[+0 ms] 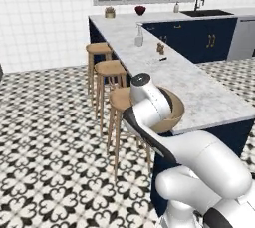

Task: Open the cabinet, pick up the bread from the cabinet and place it in the basket. Then move the basket to the dining counter.

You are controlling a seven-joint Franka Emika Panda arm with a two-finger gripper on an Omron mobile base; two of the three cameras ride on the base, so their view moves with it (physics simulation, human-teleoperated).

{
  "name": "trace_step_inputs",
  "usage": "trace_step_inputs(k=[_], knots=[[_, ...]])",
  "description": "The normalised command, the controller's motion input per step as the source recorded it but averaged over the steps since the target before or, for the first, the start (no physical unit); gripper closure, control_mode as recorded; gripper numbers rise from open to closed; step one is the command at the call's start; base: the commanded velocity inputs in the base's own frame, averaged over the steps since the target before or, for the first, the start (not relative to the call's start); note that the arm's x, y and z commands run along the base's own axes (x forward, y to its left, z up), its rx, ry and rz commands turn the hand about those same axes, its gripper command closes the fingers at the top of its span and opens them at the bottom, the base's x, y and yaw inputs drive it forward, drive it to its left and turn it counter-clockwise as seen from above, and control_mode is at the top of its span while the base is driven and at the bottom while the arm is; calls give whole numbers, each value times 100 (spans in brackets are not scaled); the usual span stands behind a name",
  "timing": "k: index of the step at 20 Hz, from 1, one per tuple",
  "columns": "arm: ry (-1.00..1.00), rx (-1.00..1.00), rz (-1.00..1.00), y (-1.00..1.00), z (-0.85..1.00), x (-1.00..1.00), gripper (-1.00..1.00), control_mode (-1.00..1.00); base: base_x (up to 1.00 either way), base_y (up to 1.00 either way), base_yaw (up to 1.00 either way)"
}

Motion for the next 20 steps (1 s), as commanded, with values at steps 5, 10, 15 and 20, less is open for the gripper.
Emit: trace_step_inputs(k=[5,10,15,20], knots=[[0,0,0,0,0,0,100,100,56,100,-43],[0,0,0,0,0,0,100,100,65,100,-49],[0,0,0,0,0,0,100,100,60,100,-51],[0,0,0,0,0,0,100,100,58,100,-55]])
